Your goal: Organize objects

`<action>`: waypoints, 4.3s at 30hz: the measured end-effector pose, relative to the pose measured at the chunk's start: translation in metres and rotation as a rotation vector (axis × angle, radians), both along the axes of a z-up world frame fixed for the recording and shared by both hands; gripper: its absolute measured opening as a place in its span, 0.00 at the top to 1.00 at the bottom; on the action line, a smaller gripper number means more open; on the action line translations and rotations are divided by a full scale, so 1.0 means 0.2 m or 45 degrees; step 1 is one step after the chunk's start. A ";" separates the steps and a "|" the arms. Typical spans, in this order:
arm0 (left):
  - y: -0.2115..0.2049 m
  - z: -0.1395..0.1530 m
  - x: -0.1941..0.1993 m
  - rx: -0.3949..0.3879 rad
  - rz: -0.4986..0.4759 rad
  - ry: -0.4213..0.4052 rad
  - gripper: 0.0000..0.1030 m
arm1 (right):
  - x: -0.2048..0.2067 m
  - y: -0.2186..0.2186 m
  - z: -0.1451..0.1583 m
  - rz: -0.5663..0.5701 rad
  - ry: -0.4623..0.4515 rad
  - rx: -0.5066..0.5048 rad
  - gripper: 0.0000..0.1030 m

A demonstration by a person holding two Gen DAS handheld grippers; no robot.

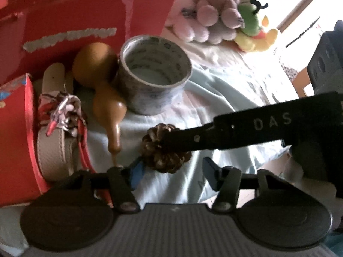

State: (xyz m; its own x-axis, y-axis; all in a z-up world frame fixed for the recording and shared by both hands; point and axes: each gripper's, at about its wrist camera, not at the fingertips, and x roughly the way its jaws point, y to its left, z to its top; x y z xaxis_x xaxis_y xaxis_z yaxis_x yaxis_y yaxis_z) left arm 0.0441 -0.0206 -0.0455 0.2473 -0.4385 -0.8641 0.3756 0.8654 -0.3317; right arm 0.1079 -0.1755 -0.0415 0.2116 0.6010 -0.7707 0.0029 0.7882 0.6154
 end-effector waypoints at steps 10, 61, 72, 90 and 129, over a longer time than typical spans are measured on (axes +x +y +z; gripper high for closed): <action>-0.02 0.01 0.02 0.036 0.106 0.001 0.50 | 0.06 -0.01 0.01 0.128 0.016 0.043 0.53; 0.49 0.22 1.23 0.316 0.200 -0.184 0.51 | 1.13 0.52 0.44 0.286 -0.424 -0.589 0.55; 0.54 0.14 1.31 0.386 0.368 -0.044 0.49 | 1.02 0.67 0.37 0.792 -0.227 -0.813 0.54; 0.52 0.13 1.34 0.487 0.382 -0.055 0.48 | 0.96 0.73 0.28 0.898 -0.216 -0.934 0.54; 0.53 0.15 1.34 0.586 0.490 -0.135 0.47 | 0.98 0.70 0.18 0.663 -0.284 -0.855 0.73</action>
State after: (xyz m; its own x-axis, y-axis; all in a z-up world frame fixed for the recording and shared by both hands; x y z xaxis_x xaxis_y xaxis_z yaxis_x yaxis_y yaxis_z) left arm 0.3117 0.0845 -0.0157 0.4087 0.1119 -0.9058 0.0180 0.9913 0.1306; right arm 0.3030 -0.0362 -0.0064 0.2246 0.0975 -0.9696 -0.5227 0.8518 -0.0354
